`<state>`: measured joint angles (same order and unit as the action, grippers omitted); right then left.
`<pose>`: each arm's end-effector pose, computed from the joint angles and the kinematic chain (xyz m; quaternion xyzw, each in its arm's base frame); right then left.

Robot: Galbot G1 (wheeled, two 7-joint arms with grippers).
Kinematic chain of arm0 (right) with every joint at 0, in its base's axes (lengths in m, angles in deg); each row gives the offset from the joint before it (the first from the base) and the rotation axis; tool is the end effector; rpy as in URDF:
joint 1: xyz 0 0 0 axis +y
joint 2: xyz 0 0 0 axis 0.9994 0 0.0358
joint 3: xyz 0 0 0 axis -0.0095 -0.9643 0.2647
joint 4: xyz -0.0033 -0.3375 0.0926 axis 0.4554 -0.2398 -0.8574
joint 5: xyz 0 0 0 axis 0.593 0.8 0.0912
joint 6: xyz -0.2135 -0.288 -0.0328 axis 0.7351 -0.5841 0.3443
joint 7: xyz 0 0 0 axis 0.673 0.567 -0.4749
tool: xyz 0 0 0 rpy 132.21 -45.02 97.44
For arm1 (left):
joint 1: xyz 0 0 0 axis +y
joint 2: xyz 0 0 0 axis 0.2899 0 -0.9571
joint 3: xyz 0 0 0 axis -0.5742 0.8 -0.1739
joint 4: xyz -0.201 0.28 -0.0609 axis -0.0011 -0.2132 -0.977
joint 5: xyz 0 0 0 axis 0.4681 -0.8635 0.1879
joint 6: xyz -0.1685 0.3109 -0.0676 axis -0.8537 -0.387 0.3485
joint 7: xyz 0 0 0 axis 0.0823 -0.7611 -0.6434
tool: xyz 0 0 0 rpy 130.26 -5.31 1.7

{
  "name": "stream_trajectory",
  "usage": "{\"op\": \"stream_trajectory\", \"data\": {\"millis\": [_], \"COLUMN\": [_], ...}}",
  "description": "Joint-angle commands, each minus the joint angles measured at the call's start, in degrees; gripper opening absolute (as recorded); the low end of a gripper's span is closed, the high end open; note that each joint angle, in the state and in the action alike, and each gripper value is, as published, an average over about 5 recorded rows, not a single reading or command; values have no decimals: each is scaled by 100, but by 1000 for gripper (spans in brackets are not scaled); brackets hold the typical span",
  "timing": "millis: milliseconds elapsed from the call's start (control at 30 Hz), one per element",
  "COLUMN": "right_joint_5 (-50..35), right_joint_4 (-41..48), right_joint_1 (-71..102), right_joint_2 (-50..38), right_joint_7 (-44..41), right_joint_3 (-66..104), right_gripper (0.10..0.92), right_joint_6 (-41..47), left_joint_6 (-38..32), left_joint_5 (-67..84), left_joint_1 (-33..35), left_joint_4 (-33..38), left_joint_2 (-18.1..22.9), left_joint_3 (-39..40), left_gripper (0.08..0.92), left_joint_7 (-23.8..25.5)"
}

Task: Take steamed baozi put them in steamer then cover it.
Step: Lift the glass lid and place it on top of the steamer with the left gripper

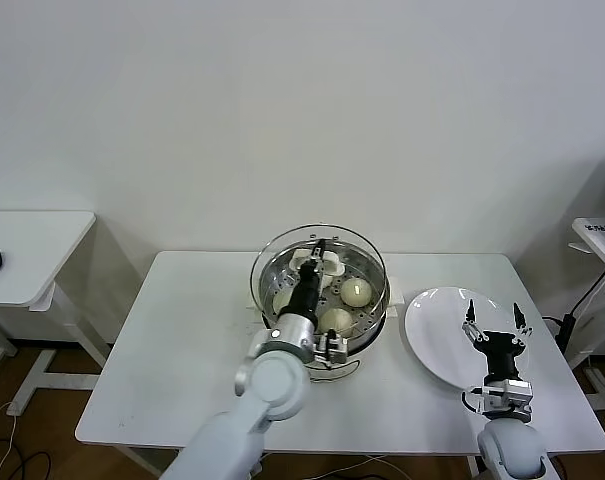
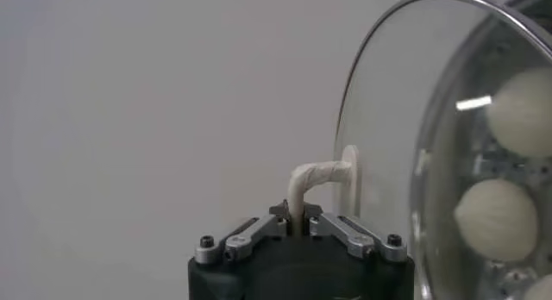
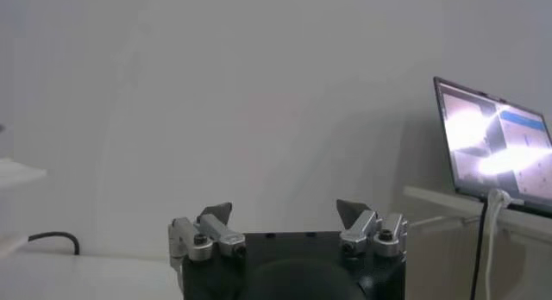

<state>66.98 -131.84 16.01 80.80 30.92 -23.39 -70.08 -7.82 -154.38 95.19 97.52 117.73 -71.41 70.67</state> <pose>0.2744 -0.1535 -0.3875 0.1360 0.9849 -0.0978 0.0438 0.3223 -0.1772 -0.2304 0.0800 0.7281 0.6722 0.1077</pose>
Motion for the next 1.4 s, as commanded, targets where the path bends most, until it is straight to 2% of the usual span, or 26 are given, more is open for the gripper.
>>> {"op": "stream_trajectory", "data": {"millis": [33,300,1400], "right_joint_5": [32,49,64], "right_joint_4": [116,188,476], "right_joint_1": [-28,-83,-368], "right_joint_2": [85,102,-4], "right_joint_7": [-14,-23,-27], "right_joint_3": [3,16,-99], "right_gripper": [823,823,823], "right_joint_6": [-7,-20,-76], "left_joint_6": [362,330,207], "left_joint_5": [-606,-783,-1024], "left_joint_1": [-379,-387,-152], "left_joint_4": [-660,-1037,-1041], "left_joint_2": [579,729,749], "left_joint_3": [402,194,-48], "left_gripper": [189,189,189], "left_joint_7": [541,497,575]}}
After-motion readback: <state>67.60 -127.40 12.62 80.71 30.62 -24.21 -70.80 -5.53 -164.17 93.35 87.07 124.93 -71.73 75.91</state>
